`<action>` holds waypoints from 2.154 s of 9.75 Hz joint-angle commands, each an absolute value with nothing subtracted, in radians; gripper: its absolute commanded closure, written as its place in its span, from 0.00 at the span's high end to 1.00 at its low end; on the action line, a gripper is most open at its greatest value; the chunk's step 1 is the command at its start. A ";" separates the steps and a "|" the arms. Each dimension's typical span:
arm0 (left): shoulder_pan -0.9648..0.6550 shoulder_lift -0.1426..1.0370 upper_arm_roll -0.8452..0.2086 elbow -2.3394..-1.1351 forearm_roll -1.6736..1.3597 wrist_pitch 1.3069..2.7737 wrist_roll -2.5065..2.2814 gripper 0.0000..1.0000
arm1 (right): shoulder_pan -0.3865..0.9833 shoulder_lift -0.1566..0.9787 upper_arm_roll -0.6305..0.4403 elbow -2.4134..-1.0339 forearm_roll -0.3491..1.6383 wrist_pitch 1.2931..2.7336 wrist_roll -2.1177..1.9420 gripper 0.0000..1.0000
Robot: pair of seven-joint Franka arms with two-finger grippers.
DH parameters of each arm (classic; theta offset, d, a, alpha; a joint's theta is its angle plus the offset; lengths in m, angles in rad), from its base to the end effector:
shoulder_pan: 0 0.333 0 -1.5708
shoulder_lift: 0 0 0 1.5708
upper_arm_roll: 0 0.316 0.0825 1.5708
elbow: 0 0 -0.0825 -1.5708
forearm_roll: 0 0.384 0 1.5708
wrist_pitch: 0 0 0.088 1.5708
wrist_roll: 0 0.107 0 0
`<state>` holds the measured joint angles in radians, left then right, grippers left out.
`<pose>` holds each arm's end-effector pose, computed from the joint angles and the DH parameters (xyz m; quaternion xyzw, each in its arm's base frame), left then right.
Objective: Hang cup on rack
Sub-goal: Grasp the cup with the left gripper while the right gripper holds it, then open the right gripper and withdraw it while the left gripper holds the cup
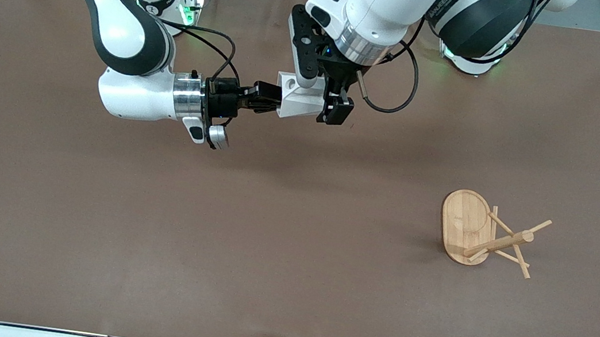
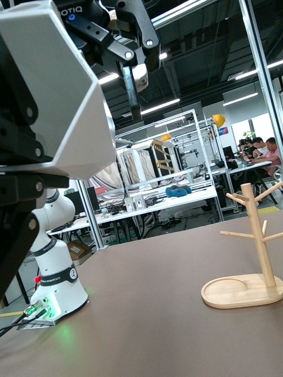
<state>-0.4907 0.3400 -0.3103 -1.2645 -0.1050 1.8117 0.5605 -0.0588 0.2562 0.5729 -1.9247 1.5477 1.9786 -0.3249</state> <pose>0.4900 -0.4631 0.5965 0.7811 -0.6060 0.0981 0.1142 0.5192 0.3411 0.4260 -0.7423 0.0288 0.1381 0.6550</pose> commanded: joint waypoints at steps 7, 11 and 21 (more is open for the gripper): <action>-0.488 0.367 -0.305 -1.278 -0.112 1.818 0.569 0.27 | -0.066 0.204 0.595 -1.962 1.588 1.985 -0.341 0.01; -0.471 0.368 -0.305 -1.278 -0.112 1.818 0.575 0.08 | -0.064 0.193 0.595 -1.962 1.586 1.983 -0.285 1.00; -0.457 0.367 -0.305 -1.281 -0.112 1.810 0.577 0.06 | -0.135 0.130 0.258 -1.806 0.963 1.872 0.166 1.00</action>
